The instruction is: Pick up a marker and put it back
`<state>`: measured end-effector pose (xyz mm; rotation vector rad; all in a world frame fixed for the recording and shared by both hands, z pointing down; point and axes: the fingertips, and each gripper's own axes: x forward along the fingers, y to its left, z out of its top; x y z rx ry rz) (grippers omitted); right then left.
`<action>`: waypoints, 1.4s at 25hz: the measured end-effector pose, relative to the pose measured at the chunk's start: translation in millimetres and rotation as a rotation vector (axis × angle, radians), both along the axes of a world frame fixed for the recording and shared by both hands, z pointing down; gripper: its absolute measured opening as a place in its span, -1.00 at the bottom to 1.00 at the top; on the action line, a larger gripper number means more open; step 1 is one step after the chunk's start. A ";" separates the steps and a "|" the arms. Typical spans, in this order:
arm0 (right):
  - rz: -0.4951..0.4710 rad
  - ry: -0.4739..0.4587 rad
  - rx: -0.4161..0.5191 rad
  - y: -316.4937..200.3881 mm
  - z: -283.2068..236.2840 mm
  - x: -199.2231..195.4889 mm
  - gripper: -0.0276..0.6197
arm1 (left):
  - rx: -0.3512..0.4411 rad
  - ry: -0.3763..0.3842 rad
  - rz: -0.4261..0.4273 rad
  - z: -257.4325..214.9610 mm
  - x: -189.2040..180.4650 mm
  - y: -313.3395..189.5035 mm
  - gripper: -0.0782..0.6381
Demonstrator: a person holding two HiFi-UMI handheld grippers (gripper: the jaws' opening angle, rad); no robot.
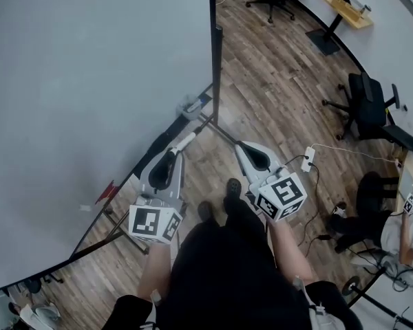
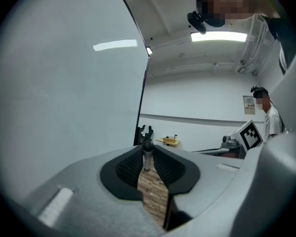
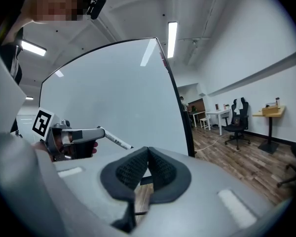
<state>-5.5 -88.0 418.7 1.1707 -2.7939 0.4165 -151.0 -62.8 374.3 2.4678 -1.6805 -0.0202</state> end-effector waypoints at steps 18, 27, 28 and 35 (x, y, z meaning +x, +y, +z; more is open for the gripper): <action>0.076 0.019 0.013 23.0 -2.8 2.7 -0.91 | -0.008 -0.011 0.080 12.1 6.5 7.9 -0.57; 0.093 0.033 -0.002 18.2 2.9 6.6 -0.91 | -0.007 -0.023 0.046 19.1 -6.1 -10.3 -0.58; 0.092 0.034 -0.002 16.2 2.4 6.9 -0.91 | -0.006 -0.026 0.042 18.6 -6.9 -14.0 -0.57; 0.072 0.044 -0.005 0.6 -4.3 6.3 -0.91 | -0.016 -0.051 0.013 18.7 -8.6 -40.7 -0.57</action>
